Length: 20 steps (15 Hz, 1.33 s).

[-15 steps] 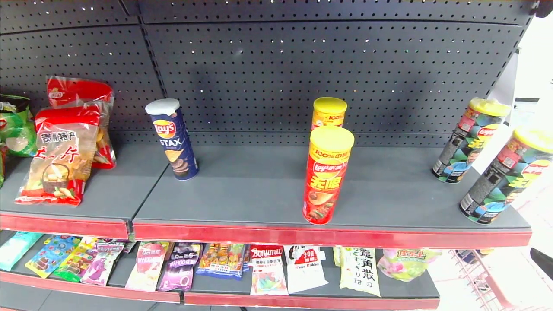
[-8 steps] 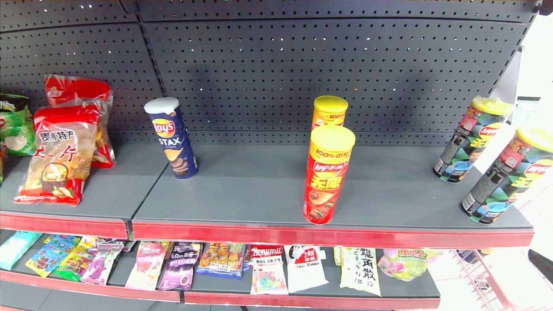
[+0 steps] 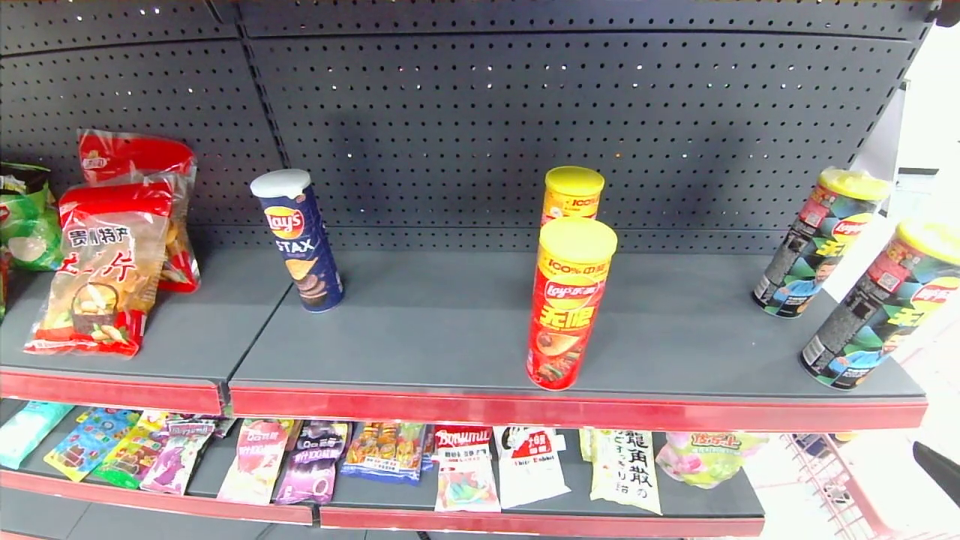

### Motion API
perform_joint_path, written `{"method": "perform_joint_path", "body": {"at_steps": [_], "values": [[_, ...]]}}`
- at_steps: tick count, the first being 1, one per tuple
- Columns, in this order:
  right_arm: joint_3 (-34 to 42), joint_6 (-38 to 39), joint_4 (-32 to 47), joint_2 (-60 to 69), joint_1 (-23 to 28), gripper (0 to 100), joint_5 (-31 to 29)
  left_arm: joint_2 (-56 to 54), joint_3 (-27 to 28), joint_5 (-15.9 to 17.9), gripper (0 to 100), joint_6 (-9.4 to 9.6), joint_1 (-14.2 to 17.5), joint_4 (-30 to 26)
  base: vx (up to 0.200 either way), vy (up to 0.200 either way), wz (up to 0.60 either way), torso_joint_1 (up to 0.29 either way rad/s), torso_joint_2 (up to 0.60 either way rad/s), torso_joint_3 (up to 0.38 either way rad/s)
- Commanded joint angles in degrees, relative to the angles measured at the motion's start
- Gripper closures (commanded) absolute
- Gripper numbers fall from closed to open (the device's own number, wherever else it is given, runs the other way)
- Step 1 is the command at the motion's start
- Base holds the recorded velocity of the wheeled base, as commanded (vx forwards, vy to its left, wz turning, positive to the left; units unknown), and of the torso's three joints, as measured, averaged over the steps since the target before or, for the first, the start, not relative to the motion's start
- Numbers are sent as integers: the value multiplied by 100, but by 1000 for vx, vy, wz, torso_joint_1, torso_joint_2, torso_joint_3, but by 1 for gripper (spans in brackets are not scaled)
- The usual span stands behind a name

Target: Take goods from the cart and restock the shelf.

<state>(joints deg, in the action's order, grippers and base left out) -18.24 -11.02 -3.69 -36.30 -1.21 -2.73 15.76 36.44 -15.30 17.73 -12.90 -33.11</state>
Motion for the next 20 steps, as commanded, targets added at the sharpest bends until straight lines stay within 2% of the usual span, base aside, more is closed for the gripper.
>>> {"method": "perform_joint_path", "body": {"at_steps": [1, 20], "values": [[31, -5, 0, 0, -2, 0, 1, 76, -14, 1, 0, 12, -2, 50, 0, 0, 0, 0, 0, 0], [127, -5, 0, -17, -29, 0, 27, -12, -23, 71, 0, 108, -37, 121, 0, -200, 0, 3, 3, 1]]}}
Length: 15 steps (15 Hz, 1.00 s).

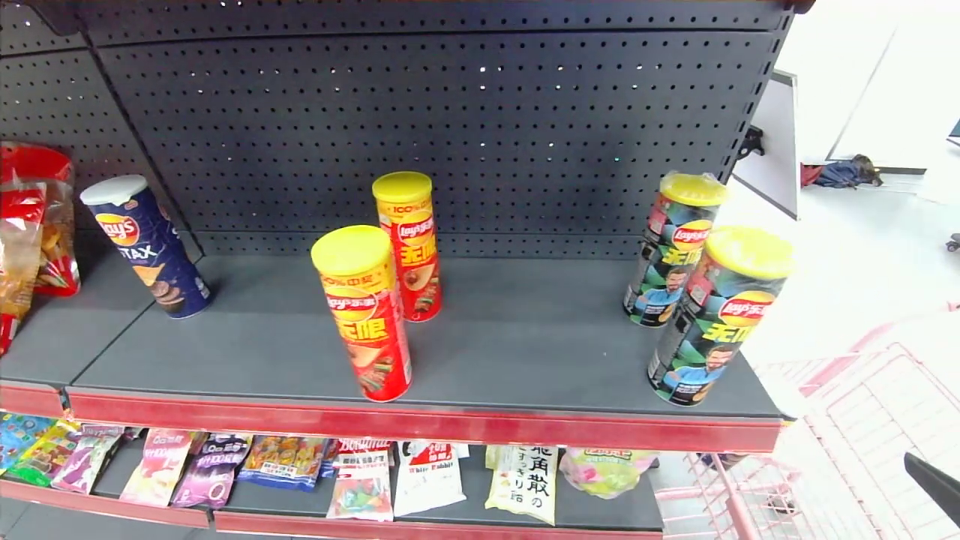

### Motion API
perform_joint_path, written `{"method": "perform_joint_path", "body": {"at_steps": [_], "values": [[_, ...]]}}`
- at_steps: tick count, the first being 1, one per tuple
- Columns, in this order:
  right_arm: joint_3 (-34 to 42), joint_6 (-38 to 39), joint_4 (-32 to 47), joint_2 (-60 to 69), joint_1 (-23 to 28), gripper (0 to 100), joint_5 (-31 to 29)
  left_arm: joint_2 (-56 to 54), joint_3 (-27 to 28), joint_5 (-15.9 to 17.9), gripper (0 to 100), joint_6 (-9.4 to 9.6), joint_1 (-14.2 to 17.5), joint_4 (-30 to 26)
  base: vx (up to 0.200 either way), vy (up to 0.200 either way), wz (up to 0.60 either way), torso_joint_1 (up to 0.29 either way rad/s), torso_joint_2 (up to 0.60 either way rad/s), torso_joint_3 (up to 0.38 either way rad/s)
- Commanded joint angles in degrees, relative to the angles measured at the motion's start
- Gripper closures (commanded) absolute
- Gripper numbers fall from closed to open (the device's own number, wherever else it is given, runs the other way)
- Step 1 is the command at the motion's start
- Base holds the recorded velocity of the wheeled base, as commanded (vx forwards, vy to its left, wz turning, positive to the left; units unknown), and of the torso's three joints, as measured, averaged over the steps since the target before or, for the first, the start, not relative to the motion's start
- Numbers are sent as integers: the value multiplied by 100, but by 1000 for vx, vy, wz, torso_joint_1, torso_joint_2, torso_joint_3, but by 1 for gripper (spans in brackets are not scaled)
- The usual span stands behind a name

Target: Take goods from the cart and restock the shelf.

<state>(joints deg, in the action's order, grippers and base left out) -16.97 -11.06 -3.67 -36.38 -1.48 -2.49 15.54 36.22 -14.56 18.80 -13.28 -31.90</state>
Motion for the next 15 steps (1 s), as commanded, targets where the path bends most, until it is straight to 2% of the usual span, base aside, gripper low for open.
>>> {"method": "perform_joint_path", "body": {"at_steps": [1, 5, 6, 7, 15], "values": [[1, -2, -2, -10, -2, 0, 3, 10, -10, -3, 0, 1, 0, 0, 0, -200, 0, 2, -2, 2], [62, -2, -11, -1, -2, 0, 3, -51, -18, 58, 0, 10, -8, 9, 0, 0, 0, 0, 0, 0], [71, -2, -11, 8, -2, 0, 3, -157, -36, 278, 0, 10, -8, -9, 0, 0, 0, 0, 0, 0], [71, -2, -11, 8, -2, 0, 3, -183, -53, 313, 0, 10, -8, -9, 0, 0, 0, 0, 0, 0], [124, -2, -11, 8, -2, 0, 3, -333, -115, 462, 0, 10, -8, -18, 0, 0, 0, 0, 0, 0]]}}
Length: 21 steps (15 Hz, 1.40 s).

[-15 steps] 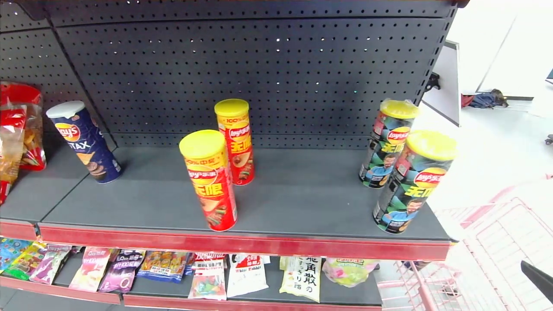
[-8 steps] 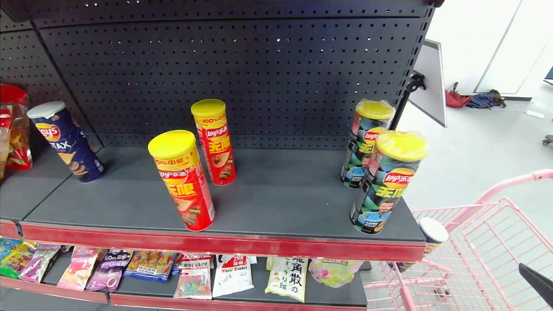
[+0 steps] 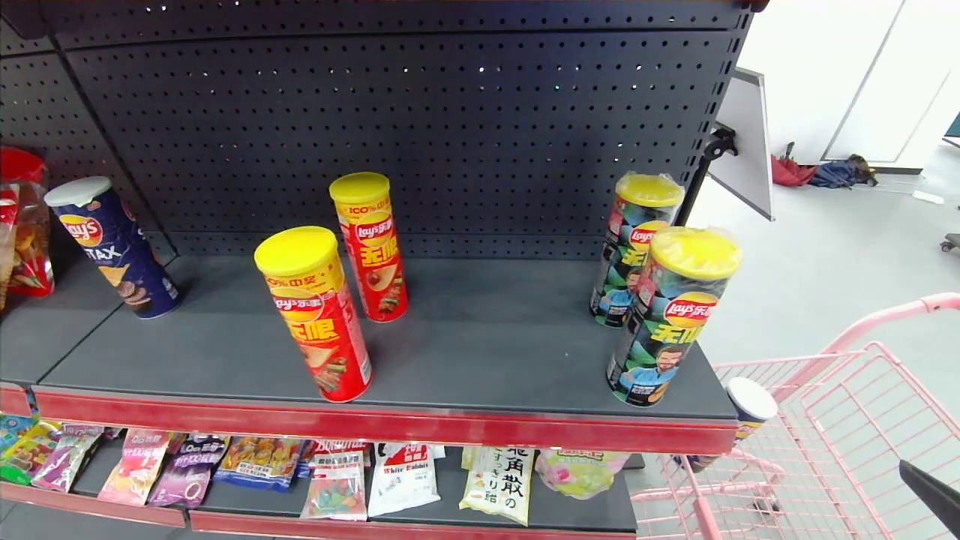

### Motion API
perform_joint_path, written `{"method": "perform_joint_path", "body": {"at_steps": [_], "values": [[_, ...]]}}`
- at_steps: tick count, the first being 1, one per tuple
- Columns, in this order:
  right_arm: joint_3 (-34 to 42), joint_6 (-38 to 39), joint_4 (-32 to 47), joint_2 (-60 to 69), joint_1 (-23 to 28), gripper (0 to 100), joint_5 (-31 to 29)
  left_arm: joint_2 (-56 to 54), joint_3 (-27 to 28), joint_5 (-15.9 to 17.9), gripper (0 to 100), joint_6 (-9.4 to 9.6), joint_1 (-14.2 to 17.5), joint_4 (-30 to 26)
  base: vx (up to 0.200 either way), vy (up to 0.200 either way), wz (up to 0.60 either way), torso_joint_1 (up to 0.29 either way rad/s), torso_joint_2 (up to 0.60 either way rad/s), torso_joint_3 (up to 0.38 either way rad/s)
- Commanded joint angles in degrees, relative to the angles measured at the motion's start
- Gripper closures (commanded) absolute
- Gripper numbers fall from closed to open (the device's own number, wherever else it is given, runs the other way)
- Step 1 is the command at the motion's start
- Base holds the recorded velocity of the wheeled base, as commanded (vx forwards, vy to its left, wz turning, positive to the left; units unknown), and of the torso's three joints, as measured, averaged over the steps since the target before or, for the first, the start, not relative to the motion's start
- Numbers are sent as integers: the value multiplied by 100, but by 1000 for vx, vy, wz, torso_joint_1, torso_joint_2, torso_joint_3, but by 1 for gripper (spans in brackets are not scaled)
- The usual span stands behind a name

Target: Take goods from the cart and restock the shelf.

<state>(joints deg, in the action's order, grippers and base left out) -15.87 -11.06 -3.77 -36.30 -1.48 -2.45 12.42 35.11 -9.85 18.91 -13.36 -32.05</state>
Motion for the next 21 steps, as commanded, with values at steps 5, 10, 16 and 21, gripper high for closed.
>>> {"method": "perform_joint_path", "body": {"at_steps": [5, 10, 16, 21], "values": [[14, -2, 8, 9, -11, 0, 8, -64, -83, 1, 0, -1, 0, 14, 0, 0, -480, 0, 0, 1], [32, -2, 8, 0, -11, 0, 8, -73, -83, 18, 0, -1, 0, 6, 0, 0, -240, 4, 2, 1], [58, -2, -1, 9, -11, 0, 8, -91, -92, 18, 0, -1, 0, -3, 0, 0, 0, 0, 0, 0], [58, -2, -1, 18, -11, 0, 8, -126, -92, 18, 0, -1, 0, -3, 0, 0, -480, 0, 2, 1]]}}
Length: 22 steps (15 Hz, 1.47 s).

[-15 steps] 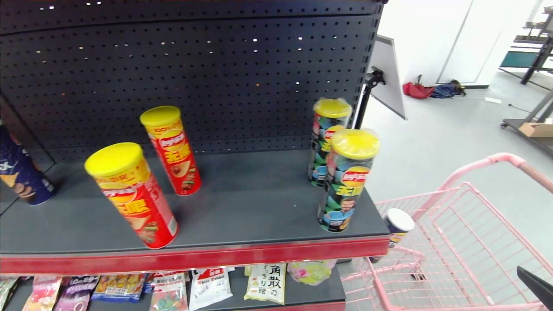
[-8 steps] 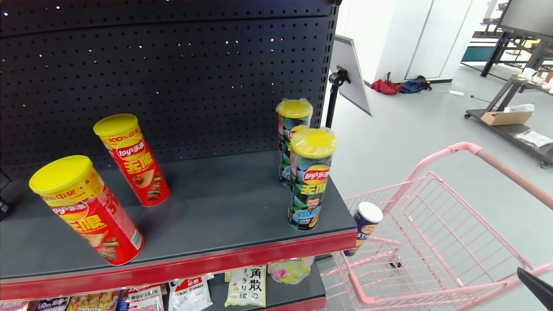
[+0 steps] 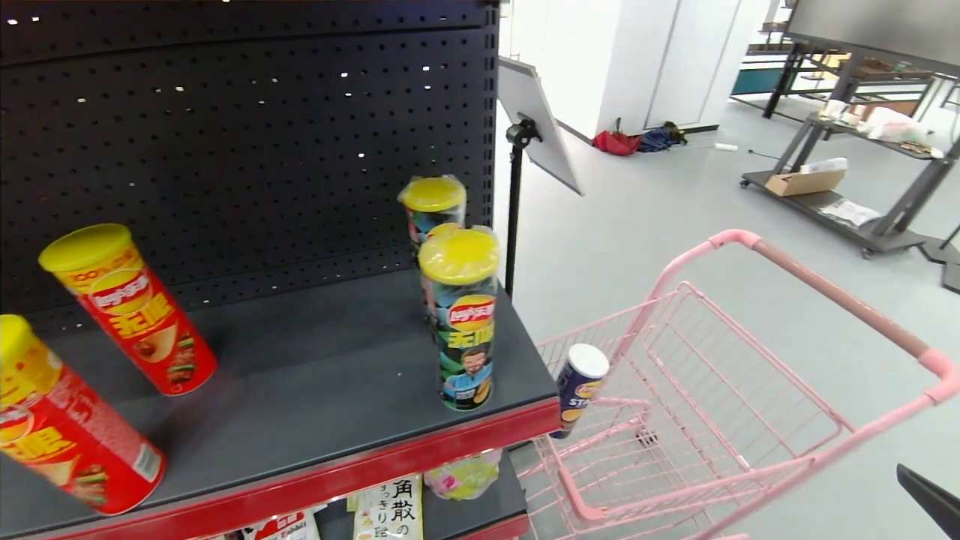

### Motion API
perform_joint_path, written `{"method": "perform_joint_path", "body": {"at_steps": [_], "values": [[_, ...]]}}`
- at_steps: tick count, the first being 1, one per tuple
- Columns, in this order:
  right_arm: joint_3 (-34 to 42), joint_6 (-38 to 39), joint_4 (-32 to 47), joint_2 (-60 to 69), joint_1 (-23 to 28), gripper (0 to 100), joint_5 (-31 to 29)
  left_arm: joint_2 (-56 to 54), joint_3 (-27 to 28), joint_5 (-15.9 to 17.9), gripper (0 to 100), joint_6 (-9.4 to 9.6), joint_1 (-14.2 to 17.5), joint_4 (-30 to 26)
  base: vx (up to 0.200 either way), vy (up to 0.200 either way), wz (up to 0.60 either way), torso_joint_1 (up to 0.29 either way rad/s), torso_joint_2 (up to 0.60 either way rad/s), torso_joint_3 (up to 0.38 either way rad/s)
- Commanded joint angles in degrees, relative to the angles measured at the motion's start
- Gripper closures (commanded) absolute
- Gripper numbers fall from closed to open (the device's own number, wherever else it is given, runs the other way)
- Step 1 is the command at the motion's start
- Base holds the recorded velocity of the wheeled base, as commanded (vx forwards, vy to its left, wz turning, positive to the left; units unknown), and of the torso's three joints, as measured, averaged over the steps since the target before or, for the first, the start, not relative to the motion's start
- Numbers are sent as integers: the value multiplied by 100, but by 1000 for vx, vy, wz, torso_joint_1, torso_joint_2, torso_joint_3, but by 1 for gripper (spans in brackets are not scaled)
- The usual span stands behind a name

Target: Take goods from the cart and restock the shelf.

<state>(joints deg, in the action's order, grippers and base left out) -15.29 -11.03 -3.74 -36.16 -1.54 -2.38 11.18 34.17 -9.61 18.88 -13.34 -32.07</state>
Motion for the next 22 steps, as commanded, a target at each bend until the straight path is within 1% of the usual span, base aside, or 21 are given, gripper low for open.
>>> {"method": "perform_joint_path", "body": {"at_steps": [1, 5, 7, 14, 21, 22], "values": [[-1, -4, -4, 3, -5, 0, 0, -2, 11, -6, 0, 1, -2, -1, 0, 0, 0, 0, 0, 0], [8, -4, -4, 12, 4, 0, -8, -37, 2, -6, 0, 1, -2, -18, 0, 0, 0, 0, 0, 0], [17, -4, -4, 21, 13, 0, -17, -204, -95, -6, 0, 10, 7, -27, 0, 0, 0, -21, 30, 33], [281, -4, -4, 267, 4, 0, -8, -582, -376, 73, 0, 10, 7, -9, 0, 0, 0, -139, 338, 192], [483, 5, -12, 258, 13, 0, -17, -582, -438, 73, 0, 10, 7, 8, 0, 0, 0, -129, 334, 202], [500, 22, -30, 47, 74, 0, -70, -582, -613, 64, 0, 1, 7, 149, 0, 0, 0, -27, 76, 51]]}}
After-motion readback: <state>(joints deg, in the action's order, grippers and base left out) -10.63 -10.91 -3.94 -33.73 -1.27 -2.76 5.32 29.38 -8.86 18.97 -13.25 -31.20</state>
